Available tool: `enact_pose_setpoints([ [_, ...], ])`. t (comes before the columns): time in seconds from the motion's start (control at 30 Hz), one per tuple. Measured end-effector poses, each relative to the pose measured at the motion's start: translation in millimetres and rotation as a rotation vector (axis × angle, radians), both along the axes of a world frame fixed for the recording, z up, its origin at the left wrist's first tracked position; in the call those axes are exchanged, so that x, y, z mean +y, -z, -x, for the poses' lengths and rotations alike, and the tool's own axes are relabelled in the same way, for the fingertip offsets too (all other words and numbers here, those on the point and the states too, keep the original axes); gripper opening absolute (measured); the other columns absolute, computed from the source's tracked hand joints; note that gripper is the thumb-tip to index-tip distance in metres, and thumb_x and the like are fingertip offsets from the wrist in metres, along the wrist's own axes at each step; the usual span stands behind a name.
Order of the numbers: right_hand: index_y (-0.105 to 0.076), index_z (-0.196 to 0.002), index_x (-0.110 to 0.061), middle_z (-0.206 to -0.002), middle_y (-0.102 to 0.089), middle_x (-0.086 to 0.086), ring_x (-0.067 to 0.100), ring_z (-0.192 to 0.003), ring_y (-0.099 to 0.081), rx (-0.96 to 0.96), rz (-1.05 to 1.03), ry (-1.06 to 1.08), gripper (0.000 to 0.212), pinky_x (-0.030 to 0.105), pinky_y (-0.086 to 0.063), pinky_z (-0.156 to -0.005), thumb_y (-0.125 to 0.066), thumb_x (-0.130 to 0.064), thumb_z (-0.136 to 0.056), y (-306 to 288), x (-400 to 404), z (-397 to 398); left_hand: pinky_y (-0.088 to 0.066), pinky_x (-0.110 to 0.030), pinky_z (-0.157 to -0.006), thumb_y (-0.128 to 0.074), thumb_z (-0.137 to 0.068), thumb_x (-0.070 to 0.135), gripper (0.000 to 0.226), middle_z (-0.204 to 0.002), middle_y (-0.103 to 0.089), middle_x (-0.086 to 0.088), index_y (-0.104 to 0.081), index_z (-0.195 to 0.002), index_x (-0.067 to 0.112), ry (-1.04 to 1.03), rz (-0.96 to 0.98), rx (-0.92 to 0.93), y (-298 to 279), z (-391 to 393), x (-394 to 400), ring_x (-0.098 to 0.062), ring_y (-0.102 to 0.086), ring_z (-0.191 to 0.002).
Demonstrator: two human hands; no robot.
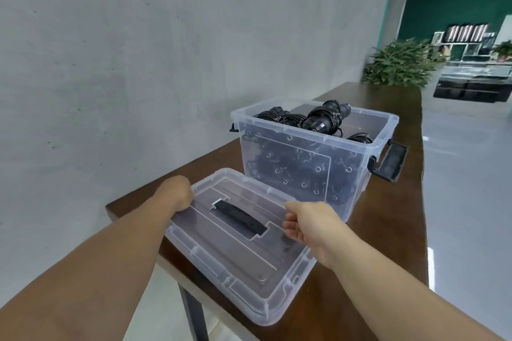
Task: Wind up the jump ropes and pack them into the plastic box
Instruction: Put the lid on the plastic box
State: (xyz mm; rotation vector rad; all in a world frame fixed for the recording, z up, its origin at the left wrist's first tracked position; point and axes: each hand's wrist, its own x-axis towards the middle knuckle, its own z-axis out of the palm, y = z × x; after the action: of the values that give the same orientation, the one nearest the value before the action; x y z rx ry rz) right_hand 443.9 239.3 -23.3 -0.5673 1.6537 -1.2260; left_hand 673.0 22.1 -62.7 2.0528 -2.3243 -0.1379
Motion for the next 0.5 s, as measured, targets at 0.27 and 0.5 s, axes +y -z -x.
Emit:
enact_pose_setpoints([
  [0.27,-0.064,-0.100,0.002,-0.078,-0.059,0.009,0.019,-0.069,-0.057,0.153,0.064,-0.032,0.017,0.029,-0.052,-0.064,-0.060,-0.012,-0.091,14,-9,-6,-0.045,-0.034,-0.090,-0.041,-0.103,0.027,0.036,-0.116,-0.063,-0.016,-0.063,-0.113,0.000,0.025,-0.004,-0.003,-10,-7,-9,-0.031,-0.058,-0.107],
  [0.5,-0.054,-0.127,-0.008,-0.119,-0.057,0.014,0.032,-0.096,-0.062,0.556,-0.057,-0.016,0.038,0.034,-0.054,-0.074,-0.047,-0.019,-0.091,14,-13,-14,-0.047,-0.029,-0.087,-0.050,-0.098,0.012,0.025,-0.116,-0.065,-0.017,-0.065,-0.111,-0.003,-0.017,-0.047,-0.073,-13,-45,-13,-0.029,-0.061,-0.108],
])
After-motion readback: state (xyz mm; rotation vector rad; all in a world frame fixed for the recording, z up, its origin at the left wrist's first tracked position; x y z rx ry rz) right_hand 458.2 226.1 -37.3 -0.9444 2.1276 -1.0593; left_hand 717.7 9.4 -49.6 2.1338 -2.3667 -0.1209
